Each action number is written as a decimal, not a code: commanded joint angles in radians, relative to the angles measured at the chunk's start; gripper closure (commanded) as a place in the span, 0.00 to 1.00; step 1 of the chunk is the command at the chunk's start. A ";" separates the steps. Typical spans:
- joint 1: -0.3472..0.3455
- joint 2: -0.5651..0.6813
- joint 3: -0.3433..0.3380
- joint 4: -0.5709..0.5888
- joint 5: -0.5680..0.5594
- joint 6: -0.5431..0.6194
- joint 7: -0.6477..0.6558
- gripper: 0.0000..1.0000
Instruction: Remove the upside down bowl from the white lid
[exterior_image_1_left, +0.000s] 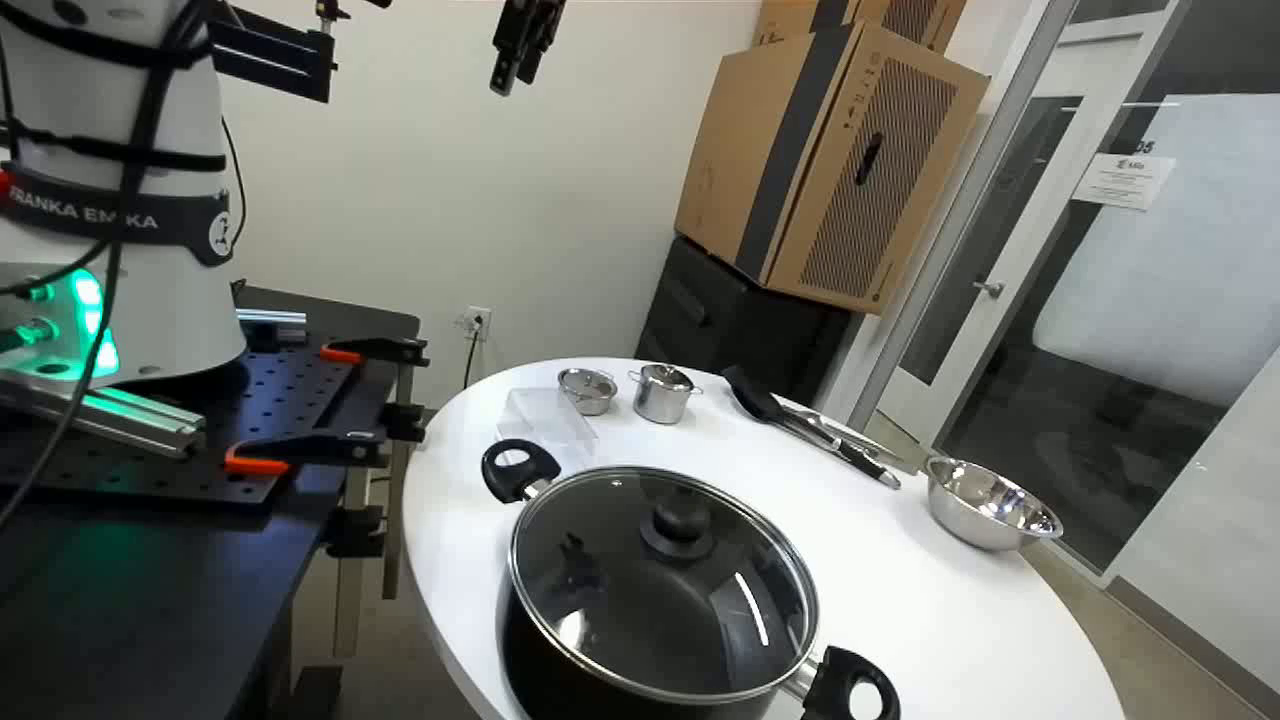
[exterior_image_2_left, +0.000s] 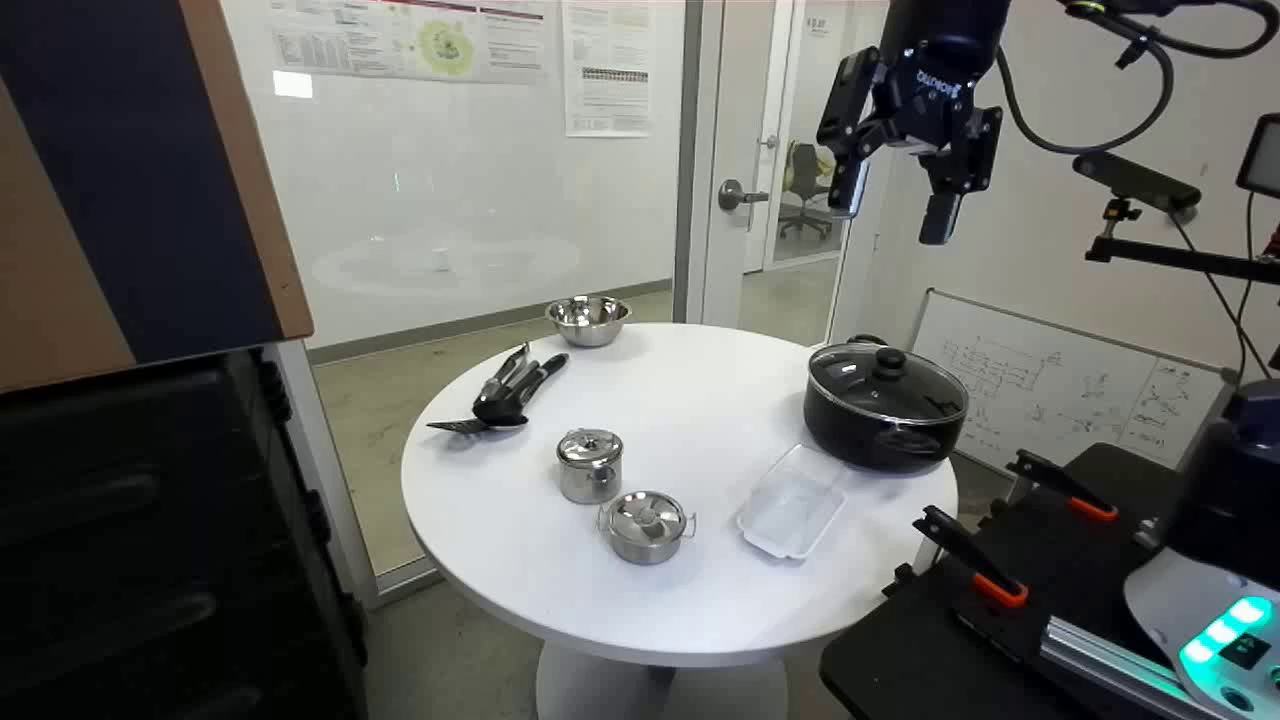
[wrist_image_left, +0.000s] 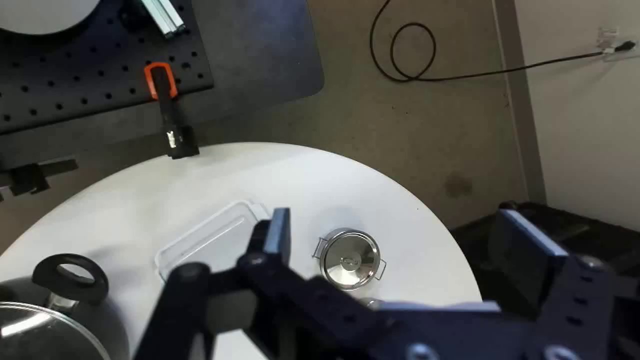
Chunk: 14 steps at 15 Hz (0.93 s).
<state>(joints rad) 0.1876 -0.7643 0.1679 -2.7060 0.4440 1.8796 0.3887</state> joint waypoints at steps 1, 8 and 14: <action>-0.020 -0.002 0.016 0.003 0.010 -0.008 -0.010 0.00; -0.198 0.008 -0.060 -0.054 0.025 0.194 0.060 0.00; -0.255 0.188 -0.051 -0.096 0.109 0.552 0.163 0.00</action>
<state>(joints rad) -0.0616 -0.7017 0.0995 -2.8016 0.4941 2.2486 0.4921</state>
